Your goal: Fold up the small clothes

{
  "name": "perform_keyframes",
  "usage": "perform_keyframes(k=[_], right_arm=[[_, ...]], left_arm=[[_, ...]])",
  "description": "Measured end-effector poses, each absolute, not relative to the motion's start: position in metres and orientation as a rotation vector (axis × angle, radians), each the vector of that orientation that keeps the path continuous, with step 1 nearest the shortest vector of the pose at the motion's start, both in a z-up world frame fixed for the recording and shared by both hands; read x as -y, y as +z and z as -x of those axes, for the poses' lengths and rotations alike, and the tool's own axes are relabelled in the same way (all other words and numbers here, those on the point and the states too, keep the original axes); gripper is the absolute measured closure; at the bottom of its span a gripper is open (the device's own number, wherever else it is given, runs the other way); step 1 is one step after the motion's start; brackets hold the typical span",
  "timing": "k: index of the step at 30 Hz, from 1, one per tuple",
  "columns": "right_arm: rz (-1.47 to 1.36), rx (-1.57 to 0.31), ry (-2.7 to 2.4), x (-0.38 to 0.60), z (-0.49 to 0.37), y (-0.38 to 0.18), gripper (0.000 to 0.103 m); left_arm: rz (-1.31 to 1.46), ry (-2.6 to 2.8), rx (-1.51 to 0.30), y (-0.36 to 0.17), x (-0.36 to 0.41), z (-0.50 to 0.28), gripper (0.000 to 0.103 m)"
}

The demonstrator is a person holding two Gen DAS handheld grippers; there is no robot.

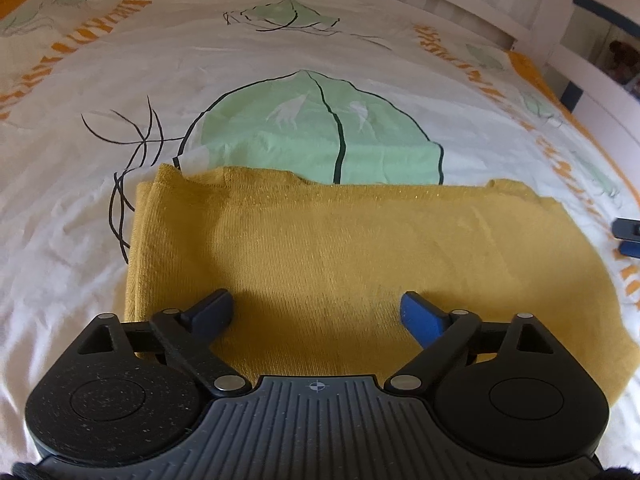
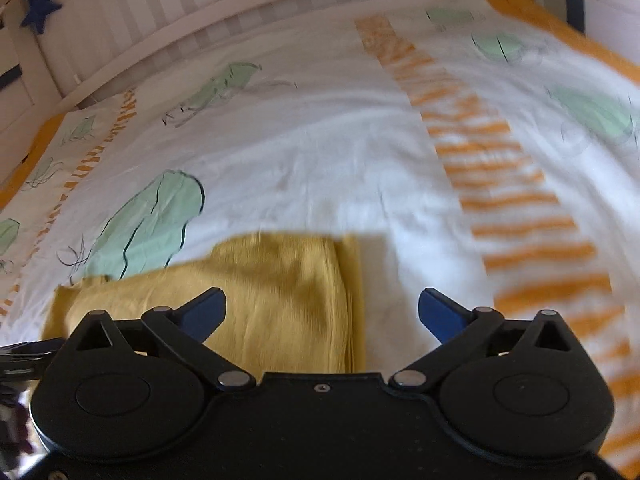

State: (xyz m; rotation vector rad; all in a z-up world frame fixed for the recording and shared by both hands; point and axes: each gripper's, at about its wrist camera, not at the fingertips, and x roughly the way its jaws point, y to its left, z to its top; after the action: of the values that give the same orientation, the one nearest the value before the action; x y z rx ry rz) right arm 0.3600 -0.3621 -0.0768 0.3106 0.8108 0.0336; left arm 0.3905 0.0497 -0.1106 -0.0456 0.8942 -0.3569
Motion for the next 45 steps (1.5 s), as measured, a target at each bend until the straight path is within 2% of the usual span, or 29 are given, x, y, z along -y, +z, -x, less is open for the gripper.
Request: perform_keyframes(k=[5, 12, 19, 21, 25, 29, 34, 42, 45], right_arm=[[-0.355, -0.888, -0.016, 0.365, -0.343, -0.086, 0.0], [-0.472, -0.978, -0.02, 0.369, -0.327, -0.109, 0.0], [-0.464, -0.971, 0.026, 0.367, -0.324, -0.118, 0.0], [-0.465, -0.971, 0.033, 0.367, -0.324, -0.118, 0.0], [-0.51, -0.965, 0.047, 0.373, -0.324, -0.119, 0.0], [-0.564, -0.975, 0.065, 0.381, -0.326, -0.12, 0.0], [-0.584, -0.975, 0.078, 0.383, -0.326, -0.12, 0.0], [-0.599, -0.982, 0.097, 0.387, -0.326, -0.12, 0.0], [-0.629, -0.983, 0.104, 0.391, -0.327, -0.121, 0.0]], left_arm=[[0.009, -0.349, -0.902, -0.112, -0.043, -0.388, 0.001], [-0.041, -0.316, -0.909, -0.113, -0.033, -0.385, 0.001], [-0.039, -0.282, -0.955, -0.109, -0.029, -0.383, 0.001], [-0.057, -0.285, -0.966, -0.107, -0.027, -0.381, 0.002], [0.009, -0.27, -0.969, -0.091, -0.03, -0.375, 0.014], [0.122, -0.248, -0.94, -0.065, -0.025, -0.369, 0.014], [0.078, -0.158, -0.937, -0.051, 0.006, -0.384, 0.014], [0.072, -0.071, -1.073, -0.094, 0.04, -0.41, 0.013], [-0.007, -0.053, -1.042, -0.104, 0.051, -0.409, 0.007]])
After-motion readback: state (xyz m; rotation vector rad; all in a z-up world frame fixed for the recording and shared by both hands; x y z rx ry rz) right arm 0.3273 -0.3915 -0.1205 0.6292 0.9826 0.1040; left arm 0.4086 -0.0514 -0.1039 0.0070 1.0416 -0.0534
